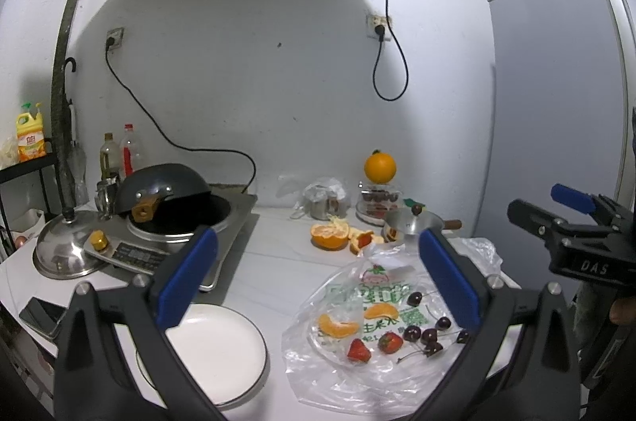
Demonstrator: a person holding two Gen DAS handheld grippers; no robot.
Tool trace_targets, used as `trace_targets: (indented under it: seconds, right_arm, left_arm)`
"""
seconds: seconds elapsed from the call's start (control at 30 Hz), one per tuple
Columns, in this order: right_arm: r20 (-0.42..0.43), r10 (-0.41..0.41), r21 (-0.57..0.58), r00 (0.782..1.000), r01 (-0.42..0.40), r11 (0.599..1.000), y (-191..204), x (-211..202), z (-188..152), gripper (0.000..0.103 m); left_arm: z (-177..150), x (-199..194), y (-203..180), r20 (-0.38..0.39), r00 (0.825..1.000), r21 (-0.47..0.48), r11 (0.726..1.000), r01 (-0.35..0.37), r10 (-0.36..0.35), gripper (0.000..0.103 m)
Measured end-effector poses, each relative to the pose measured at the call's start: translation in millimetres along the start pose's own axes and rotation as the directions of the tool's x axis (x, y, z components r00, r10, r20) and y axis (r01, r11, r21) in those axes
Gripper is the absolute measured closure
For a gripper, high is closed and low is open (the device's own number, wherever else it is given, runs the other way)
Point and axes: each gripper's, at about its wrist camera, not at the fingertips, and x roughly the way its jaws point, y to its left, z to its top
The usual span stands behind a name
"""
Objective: Organize fruits
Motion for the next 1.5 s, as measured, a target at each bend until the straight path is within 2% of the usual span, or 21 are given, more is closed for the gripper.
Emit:
trace_targets:
  seconds: [0.17, 0.43, 0.67, 0.73, 0.8, 0.9, 1.0, 1.07, 1.1, 1.13, 1.27, 1.33, 1.5]
  right_arm:
    - [-0.017, -0.013, 0.006, 1.000, 0.013, 1.000, -10, 2, -8, 0.001]
    - [-0.111, 0.007, 0.031, 0.994, -0.003, 1.000, -44, 23, -34, 0.001]
    - [-0.200, 0.054, 0.046, 0.978, -0.045, 0.998, -62, 48, -61, 0.002]
    - [-0.224, 0.064, 0.049, 0.973, -0.054, 0.997, -64, 55, -68, 0.013]
    - [-0.245, 0.072, 0.052, 0.967, -0.061, 0.997, -66, 61, -74, 0.018]
    - [-0.264, 0.097, 0.055, 0.960, -0.085, 0.995, -68, 69, -82, 0.020]
    - [-0.282, 0.123, 0.055, 0.951, -0.112, 0.992, -68, 74, -90, 0.031]
    - [-0.291, 0.140, 0.057, 0.946, -0.129, 0.990, -68, 77, -93, 0.032]
    - [-0.294, 0.156, 0.059, 0.943, -0.145, 0.988, -67, 78, -95, 0.038]
    - [-0.296, 0.167, 0.061, 0.941, -0.155, 0.986, -66, 80, -97, 0.042]
    - [-0.308, 0.209, 0.075, 0.928, -0.195, 0.978, -65, 87, -104, 0.045]
    - [-0.321, 0.218, 0.077, 0.922, -0.203, 0.976, -64, 92, -109, 0.049]
    - [-0.358, 0.229, 0.093, 0.905, -0.210, 0.973, -66, 104, -120, 0.053]
  left_arm:
    - [-5, 11, -8, -0.032, 0.999, 0.025, 1.000, 0.004, -0.003, 0.001]
    - [-30, 46, -35, -0.136, 0.991, 0.101, 0.995, 0.017, -0.003, 0.001]
    - [-66, 84, -53, -0.263, 0.965, 0.151, 0.988, 0.030, 0.010, 0.001]
    - [-77, 94, -57, -0.294, 0.956, 0.162, 0.986, 0.038, 0.011, 0.002]
    - [-87, 103, -63, -0.324, 0.946, 0.178, 0.983, 0.048, 0.013, 0.002]
    - [-98, 114, -69, -0.355, 0.935, 0.193, 0.979, 0.060, 0.013, 0.002]
    - [-111, 127, -74, -0.393, 0.919, 0.215, 0.974, 0.074, 0.017, 0.010]
    - [-117, 133, -76, -0.413, 0.911, 0.222, 0.971, 0.084, 0.016, 0.013]
    - [-121, 137, -78, -0.424, 0.905, 0.227, 0.970, 0.088, 0.017, 0.014]
    - [-123, 139, -79, -0.433, 0.901, 0.231, 0.968, 0.093, 0.017, 0.018]
    - [-136, 152, -80, -0.479, 0.877, 0.241, 0.964, 0.109, 0.020, 0.038]
    - [-145, 158, -81, -0.504, 0.863, 0.246, 0.962, 0.115, 0.026, 0.043]
    - [-156, 167, -80, -0.530, 0.847, 0.251, 0.962, 0.110, 0.041, 0.045]
